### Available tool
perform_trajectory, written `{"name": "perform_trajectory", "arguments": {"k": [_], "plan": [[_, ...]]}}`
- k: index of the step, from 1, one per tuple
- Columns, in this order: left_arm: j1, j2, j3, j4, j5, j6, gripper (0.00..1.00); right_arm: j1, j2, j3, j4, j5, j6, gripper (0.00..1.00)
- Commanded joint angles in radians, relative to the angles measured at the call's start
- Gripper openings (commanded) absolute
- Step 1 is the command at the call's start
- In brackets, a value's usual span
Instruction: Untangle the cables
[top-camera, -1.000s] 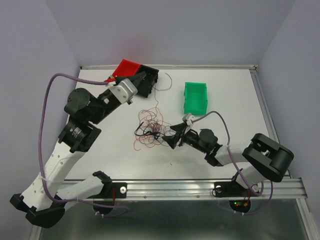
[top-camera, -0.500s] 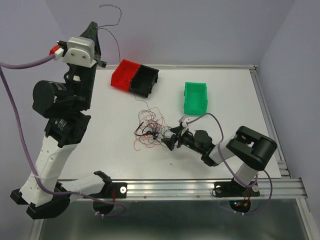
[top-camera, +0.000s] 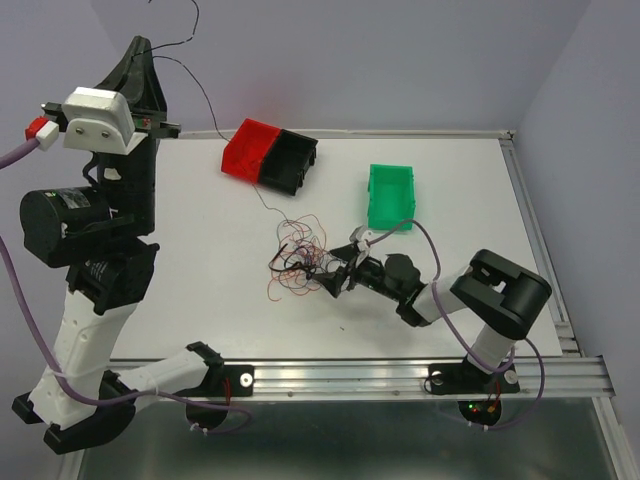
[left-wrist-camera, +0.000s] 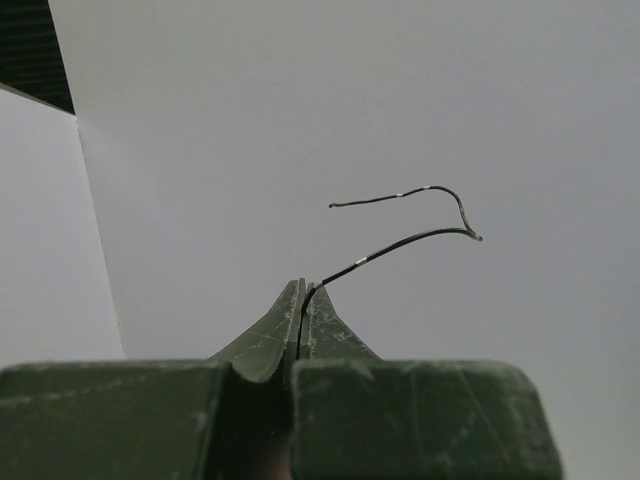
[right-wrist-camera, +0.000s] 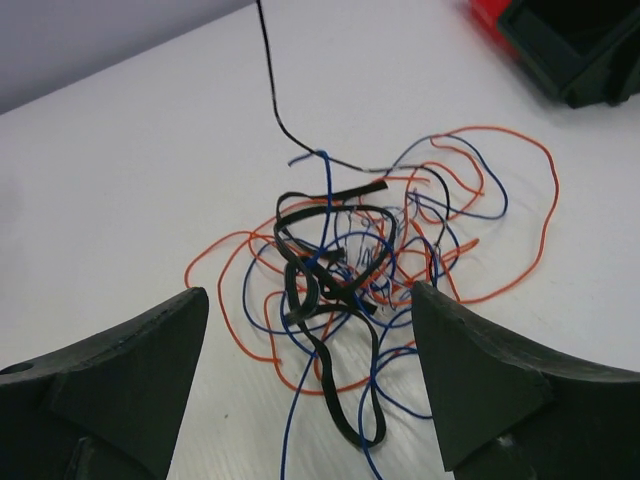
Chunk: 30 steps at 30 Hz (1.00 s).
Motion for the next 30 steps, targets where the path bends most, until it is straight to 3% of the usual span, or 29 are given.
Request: {"name": "perform_trajectory", "arguments": {"k": [1, 13, 16, 19, 22, 26, 30], "plan": [[-0.002, 0.005, -0.004, 0.044, 0.005, -0.008, 0.00, 0.009, -0.033, 0.092, 0.226, -0.099, -0.033, 0.87], [-0.001, 0.006, 0.019, 0.020, 0.011, -0.031, 0.00, 0.009, 0.103, 0.296, 0.192, -0.105, -0.045, 0.86], [-0.002, 0.004, 0.018, 0.018, 0.013, -0.032, 0.00, 0.007, 0.137, 0.339, 0.192, -0.113, -0.031, 0.74], [-0.002, 0.006, 0.026, 0.017, -0.001, -0.028, 0.00, 0.007, 0.154, 0.376, 0.188, -0.091, -0.024, 0.55], [-0.002, -0.003, 0.009, 0.017, -0.010, -0.023, 0.00, 0.009, 0.144, 0.389, 0.177, -0.126, 0.010, 0.00], [-0.002, -0.032, -0.097, -0.060, 0.043, -0.026, 0.00, 0.009, 0.029, 0.363, 0.154, -0.182, 0.085, 0.00], [-0.002, -0.084, -0.302, -0.118, 0.229, -0.057, 0.00, 0.009, -0.077, 0.350, 0.139, -0.264, 0.148, 0.00]]}}
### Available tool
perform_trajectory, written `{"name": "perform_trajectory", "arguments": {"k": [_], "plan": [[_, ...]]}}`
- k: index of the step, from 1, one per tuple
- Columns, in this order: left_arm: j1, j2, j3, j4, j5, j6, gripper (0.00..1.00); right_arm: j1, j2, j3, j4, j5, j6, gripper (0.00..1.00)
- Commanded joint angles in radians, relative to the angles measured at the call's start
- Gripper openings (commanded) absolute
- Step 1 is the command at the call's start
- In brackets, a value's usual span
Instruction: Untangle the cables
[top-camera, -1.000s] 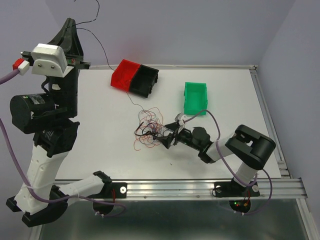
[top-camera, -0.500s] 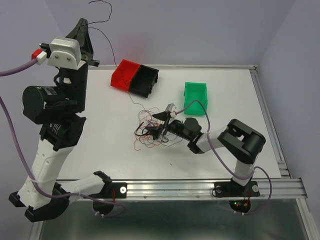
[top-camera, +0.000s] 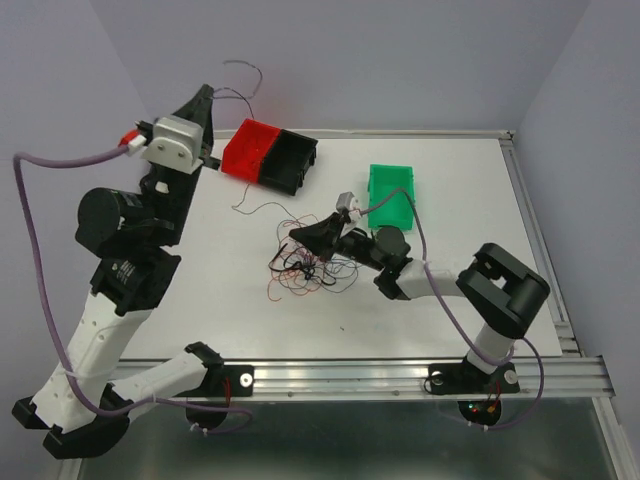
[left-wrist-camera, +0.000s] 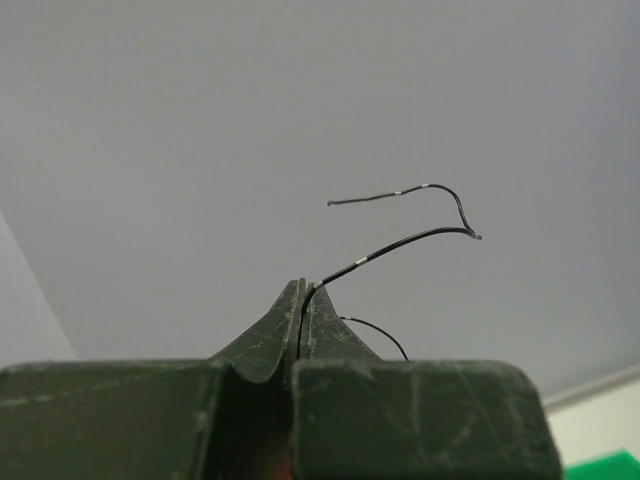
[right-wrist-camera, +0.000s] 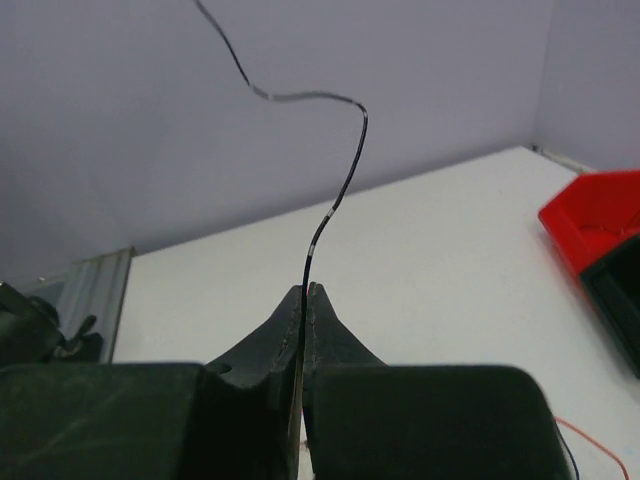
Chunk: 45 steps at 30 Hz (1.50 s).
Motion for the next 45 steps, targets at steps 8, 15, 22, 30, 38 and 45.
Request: {"name": "perform_trajectory", "arguments": {"k": [8, 15, 22, 30, 38, 45], "plan": [[0.019, -0.067, -0.486, 0.095, 0.342, -0.073, 0.00, 0.009, -0.401, 0.039, -0.077, 0.019, -0.007, 0.01], [0.083, -0.035, -0.600, 0.130, 0.695, -0.176, 0.00, 0.007, -0.475, -0.069, -0.082, 0.151, -0.053, 0.01], [0.128, -0.030, -0.739, 0.285, 0.809, -0.280, 0.00, 0.008, -0.494, -0.115, -0.084, 0.183, -0.034, 0.01], [0.137, -0.008, -0.819, 0.434, 1.012, -0.318, 0.04, 0.007, -0.532, -0.159, -0.074, 0.203, -0.027, 0.01], [0.138, 0.048, -0.815, 0.439, 1.231, -0.294, 0.18, 0.009, -0.537, -0.178, -0.056, 0.212, -0.033, 0.00], [0.137, 0.032, -0.845, 0.485, 1.193, -0.294, 0.29, 0.008, -0.515, -0.168, -0.038, 0.183, -0.007, 0.01]]}}
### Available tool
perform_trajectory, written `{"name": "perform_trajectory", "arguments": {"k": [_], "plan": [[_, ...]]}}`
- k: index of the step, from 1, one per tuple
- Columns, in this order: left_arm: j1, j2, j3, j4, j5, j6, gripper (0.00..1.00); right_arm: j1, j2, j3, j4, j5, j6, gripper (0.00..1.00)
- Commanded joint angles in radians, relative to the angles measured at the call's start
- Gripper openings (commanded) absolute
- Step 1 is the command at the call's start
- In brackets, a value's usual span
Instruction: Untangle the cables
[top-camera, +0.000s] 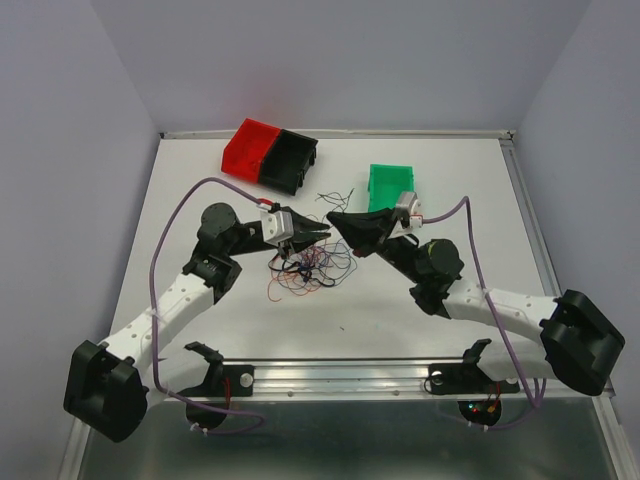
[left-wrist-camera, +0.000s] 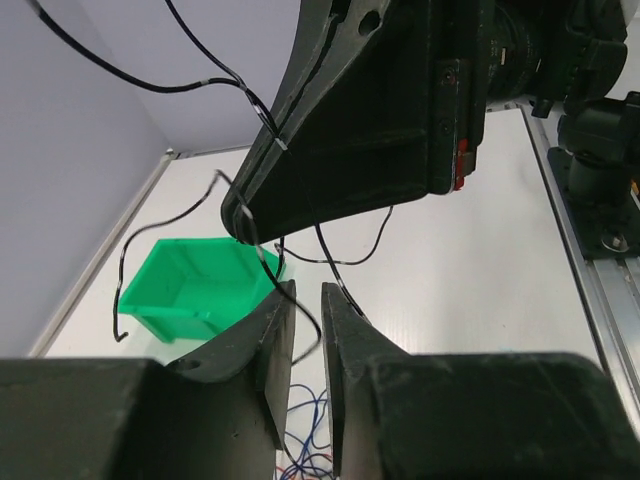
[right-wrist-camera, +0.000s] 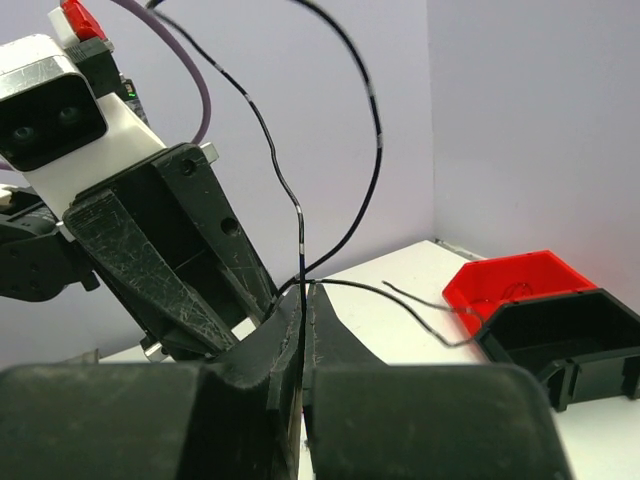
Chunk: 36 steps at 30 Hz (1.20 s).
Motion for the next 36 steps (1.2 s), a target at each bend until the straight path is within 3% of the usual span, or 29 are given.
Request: {"name": "perform_trajectory", "arguments": {"k": [1, 24, 36], "plan": [[0.003, -0.029, -0.019, 0.093, 0.023, -0.007, 0.29, 0.007, 0.007, -0.004, 0.070, -0.019, 0.020, 0.01], [0.001, -0.018, -0.028, 0.115, -0.115, 0.013, 0.35, 0.008, 0.085, 0.031, 0.133, -0.105, 0.099, 0.00], [0.003, 0.032, -0.005, 0.101, -0.049, -0.007, 0.33, 0.007, 0.103, 0.028, 0.172, -0.113, 0.109, 0.01]]}}
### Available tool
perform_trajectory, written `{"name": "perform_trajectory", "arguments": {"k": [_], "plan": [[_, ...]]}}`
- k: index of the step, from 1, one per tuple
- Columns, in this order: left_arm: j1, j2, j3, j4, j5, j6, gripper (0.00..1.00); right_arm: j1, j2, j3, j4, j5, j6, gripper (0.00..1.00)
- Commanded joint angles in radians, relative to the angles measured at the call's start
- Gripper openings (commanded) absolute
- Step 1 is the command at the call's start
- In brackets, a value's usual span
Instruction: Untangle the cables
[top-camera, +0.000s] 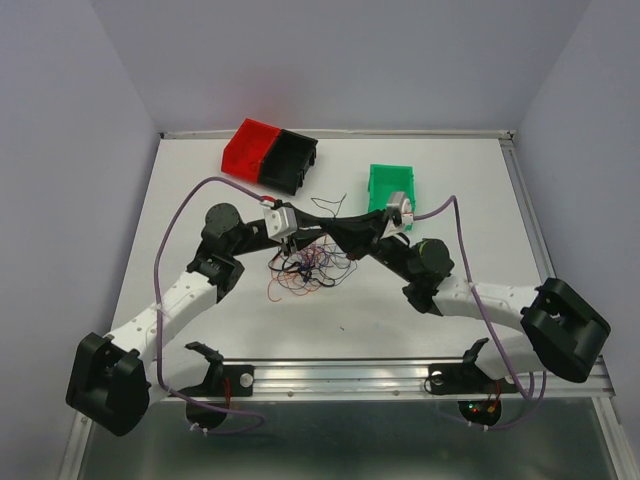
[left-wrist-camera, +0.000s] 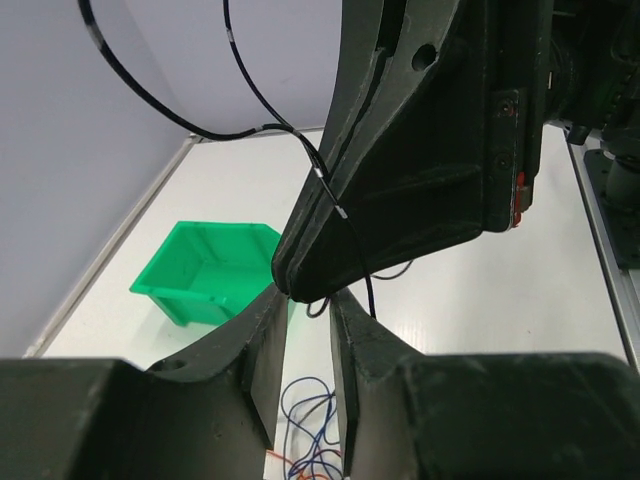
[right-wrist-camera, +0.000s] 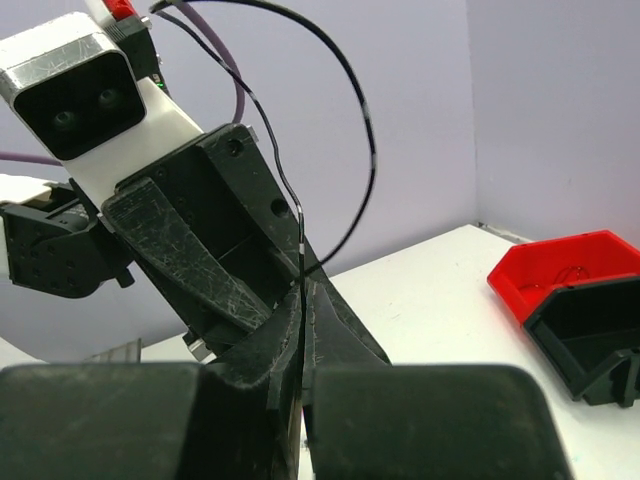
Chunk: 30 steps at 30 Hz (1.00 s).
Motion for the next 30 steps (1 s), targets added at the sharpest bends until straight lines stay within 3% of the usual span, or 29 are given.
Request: {"name": "perform_trajectory", "arguments": {"k": [1, 5, 7, 10, 11, 12, 14, 17, 24, 30], "plan": [[0.001, 0.005, 0.019, 0.048, 0.028, -0.001, 0.31, 0.009, 0.010, 0.027, 0.085, -0.021, 0.012, 0.01], [0.001, 0.001, 0.030, 0.031, 0.011, 0.014, 0.07, 0.007, 0.010, 0.018, 0.096, -0.008, 0.010, 0.01], [0.001, 0.001, 0.037, 0.007, 0.006, 0.017, 0.00, 0.009, 0.008, 0.011, 0.105, 0.007, 0.006, 0.02], [0.000, -0.002, 0.048, -0.013, 0.005, 0.025, 0.00, 0.007, 0.005, 0.001, 0.113, 0.021, 0.001, 0.06], [0.001, -0.002, 0.048, -0.013, -0.001, 0.028, 0.00, 0.009, 0.003, 0.001, 0.114, 0.027, 0.001, 0.11], [0.000, -0.002, 0.048, -0.015, -0.009, 0.028, 0.00, 0.009, -0.004, -0.006, 0.116, 0.033, -0.002, 0.24], [0.001, -0.001, 0.060, -0.031, -0.040, 0.031, 0.00, 0.009, -0.026, -0.028, 0.119, 0.065, -0.010, 0.35], [0.003, 0.005, 0.091, -0.080, -0.078, 0.034, 0.00, 0.009, -0.055, -0.052, 0.120, 0.136, -0.024, 0.43], [0.026, 0.022, 0.194, -0.208, -0.173, -0.001, 0.00, 0.009, -0.159, -0.138, 0.119, 0.301, -0.074, 0.49], [0.119, 0.085, 0.370, -0.343, -0.179, -0.033, 0.00, 0.009, -0.223, -0.189, 0.117, 0.381, -0.106, 0.55]]}}
